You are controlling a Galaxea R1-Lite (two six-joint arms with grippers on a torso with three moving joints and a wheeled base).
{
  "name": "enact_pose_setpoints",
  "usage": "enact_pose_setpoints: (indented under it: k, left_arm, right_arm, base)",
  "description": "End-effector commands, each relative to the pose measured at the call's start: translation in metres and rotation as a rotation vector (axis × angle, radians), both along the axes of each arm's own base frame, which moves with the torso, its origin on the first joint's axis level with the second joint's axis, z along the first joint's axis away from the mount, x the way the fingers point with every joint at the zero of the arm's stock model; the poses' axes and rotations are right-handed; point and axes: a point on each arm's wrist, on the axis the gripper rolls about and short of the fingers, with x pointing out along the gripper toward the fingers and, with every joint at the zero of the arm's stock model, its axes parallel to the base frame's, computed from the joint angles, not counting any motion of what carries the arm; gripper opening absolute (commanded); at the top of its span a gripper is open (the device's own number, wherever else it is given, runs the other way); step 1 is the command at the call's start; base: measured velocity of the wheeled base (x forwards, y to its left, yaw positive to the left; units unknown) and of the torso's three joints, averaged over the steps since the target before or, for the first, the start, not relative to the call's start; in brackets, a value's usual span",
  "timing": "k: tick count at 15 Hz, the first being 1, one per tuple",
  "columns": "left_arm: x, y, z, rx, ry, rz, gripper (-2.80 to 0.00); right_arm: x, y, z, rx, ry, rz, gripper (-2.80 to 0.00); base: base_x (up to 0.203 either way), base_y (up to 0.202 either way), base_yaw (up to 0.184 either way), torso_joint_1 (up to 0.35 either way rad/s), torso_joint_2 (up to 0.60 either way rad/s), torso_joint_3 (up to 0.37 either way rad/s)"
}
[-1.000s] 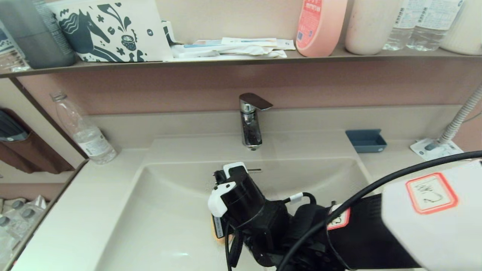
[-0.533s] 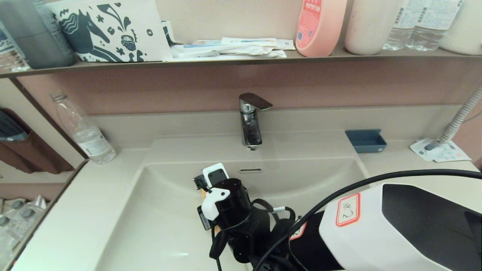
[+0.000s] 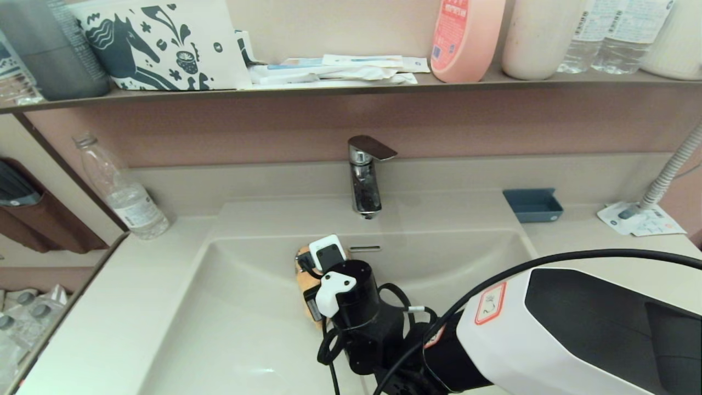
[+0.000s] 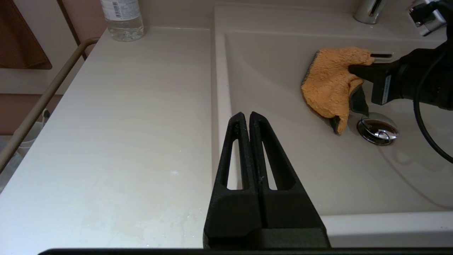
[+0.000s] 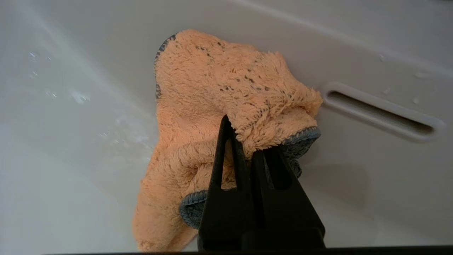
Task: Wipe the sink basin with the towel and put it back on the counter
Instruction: Wipe the sink
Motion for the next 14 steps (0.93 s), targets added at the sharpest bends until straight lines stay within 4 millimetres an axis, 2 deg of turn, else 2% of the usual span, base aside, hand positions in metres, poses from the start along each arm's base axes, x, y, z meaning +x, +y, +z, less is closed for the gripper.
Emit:
enact_pose_setpoints:
  k: [1, 6, 10, 14]
  left_arm:
    - [0.0, 0.0, 0.0, -0.001, 0.0, 0.0, -2.8]
    - [0.0, 0.0, 0.0, -0.001, 0.0, 0.0, -2.8]
    - [0.0, 0.0, 0.0, -0.001, 0.0, 0.0, -2.8]
    - [0.0, 0.0, 0.0, 0.0, 0.0, -0.001, -2.8]
  right_arm:
    - [-0.001, -0.011, 0.004, 0.0, -0.023, -0.013, -2.8]
    - [-0.001, -0.045, 0.011, -0.007, -0.129, -0.047, -2.8]
    - [-0.004, -0.074, 0.001, -0.042, -0.129, -0.083, -2.8]
    - [0.004, -0.103, -0.008, -0.056, -0.133, -0.144, -2.8]
  base:
    - [0.0, 0.0, 0.0, 0.0, 0.0, 0.0]
    - [0.0, 0.0, 0.0, 0.0, 0.0, 0.0]
    - [0.0, 0.0, 0.0, 0.0, 0.0, 0.0]
    - [0.0, 0.0, 0.0, 0.0, 0.0, 0.0]
